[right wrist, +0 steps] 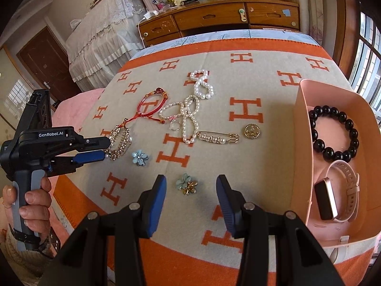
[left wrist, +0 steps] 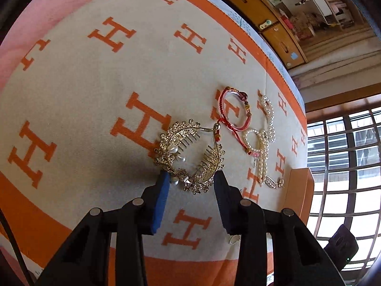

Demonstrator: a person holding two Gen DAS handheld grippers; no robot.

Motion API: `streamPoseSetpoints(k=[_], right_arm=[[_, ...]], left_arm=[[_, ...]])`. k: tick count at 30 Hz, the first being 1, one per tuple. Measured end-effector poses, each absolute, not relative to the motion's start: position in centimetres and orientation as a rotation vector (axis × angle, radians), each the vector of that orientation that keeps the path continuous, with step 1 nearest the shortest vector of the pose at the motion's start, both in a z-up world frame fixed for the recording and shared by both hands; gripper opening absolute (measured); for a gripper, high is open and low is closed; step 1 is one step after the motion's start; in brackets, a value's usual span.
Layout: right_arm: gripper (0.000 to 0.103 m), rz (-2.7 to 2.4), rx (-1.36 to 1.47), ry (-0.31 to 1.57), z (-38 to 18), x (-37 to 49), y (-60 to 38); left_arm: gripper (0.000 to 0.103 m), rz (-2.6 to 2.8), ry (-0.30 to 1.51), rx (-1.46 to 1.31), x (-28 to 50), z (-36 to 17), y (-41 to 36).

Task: Organize jewelry
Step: 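Move the left tool to the gold leaf hair comb and grasp it, then hold the hair comb with the left tool while the right tool grasps the red beaded bracelet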

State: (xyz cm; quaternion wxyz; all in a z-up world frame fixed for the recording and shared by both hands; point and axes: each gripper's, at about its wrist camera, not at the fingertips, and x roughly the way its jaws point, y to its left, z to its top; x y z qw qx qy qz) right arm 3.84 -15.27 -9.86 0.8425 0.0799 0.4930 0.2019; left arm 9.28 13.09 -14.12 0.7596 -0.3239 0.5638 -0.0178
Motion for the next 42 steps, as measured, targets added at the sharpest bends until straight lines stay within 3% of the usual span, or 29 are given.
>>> streamPoseSetpoints(k=[3, 9, 12, 20, 23, 34, 38, 42], right_arm=[[0.044, 0.427, 0.181, 1.037, -10.0, 4.0, -15.8], [0.044, 0.446, 0.189, 1.014, -9.8, 3.6, -16.3], [0.044, 0.452, 0.189, 1.005, -9.7, 3.5, -16.4], [0.044, 0.437, 0.195, 0.983, -9.2, 3.4, -17.0], [0.044, 0.428, 0.202, 0.988, -9.1, 3.7, -17.1], [0.044, 0.404, 0.155, 0.998, -7.2, 7.4, -15.0], [0.044, 0.447, 0.154, 1.033, -6.4, 10.0, -12.6], [0.044, 0.452, 0.148, 1.076, -6.9, 13.8, -9.5]], left_arm=[[0.029, 0.016, 1.265, -0.697, 9.7, -14.6, 12.1], [0.028, 0.124, 1.287, -0.766, 10.3, -14.5, 12.5], [0.014, 0.189, 1.289, -0.694, 10.5, -14.2, 12.6], [0.010, 0.220, 1.259, -0.480, 10.4, -13.1, 11.7], [0.004, 0.219, 1.227, -0.421, 9.7, -12.4, 11.5], [0.002, 0.185, 1.063, -0.338, 6.4, -8.5, 13.7], [0.002, 0.121, 1.092, -0.363, 6.1, -9.1, 14.5], [0.010, 0.072, 1.143, -0.399, 6.2, -10.7, 14.3]])
